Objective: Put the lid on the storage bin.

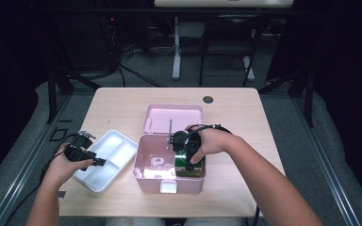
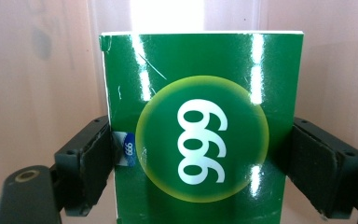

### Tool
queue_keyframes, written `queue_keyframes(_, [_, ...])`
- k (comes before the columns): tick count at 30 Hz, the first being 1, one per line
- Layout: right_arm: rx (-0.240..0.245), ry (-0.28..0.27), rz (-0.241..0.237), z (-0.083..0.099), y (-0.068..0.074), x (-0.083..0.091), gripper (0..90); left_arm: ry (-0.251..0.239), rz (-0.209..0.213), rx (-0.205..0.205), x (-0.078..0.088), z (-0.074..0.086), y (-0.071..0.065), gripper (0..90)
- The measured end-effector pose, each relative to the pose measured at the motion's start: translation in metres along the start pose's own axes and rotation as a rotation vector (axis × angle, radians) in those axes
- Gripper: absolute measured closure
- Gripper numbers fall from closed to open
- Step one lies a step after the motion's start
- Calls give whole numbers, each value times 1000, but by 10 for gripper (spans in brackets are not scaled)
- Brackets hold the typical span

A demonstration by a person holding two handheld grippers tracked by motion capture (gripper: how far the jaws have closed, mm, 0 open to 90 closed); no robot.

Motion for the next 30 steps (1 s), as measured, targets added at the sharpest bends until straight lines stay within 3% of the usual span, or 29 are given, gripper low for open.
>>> queue_keyframes(5, [-7, 26, 12, 2, -2, -3, 139, 0, 1, -3, 0, 1, 1, 420])
queue_keyframes(7, [-26, 38, 32, 4, -5, -3, 95, 2, -2, 3, 0, 1, 1, 420])
queue_keyframes(12, [-48, -13, 24, 2, -4, 9, 65, -2, 0, 4, 0, 1, 1, 420])
queue_keyframes(23, [-52, -37, 25, 12, 3, 25, 73, 4, -1, -2, -1, 1, 0, 420])
queue_keyframes(30, [-68, -64, 44, 23, 5, 46, 106, 8, -1, -1, -2, 1, 0, 420])
Point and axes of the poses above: each handheld gripper's, and its own axes: x roughly backward along the jaws, z roughly out of its underside, y roughly to its left, the point moved 9 cm from there along -x, roughly forward along the jaws, and after that the axes turned 3 degrees about y, right-handed, at the moved point
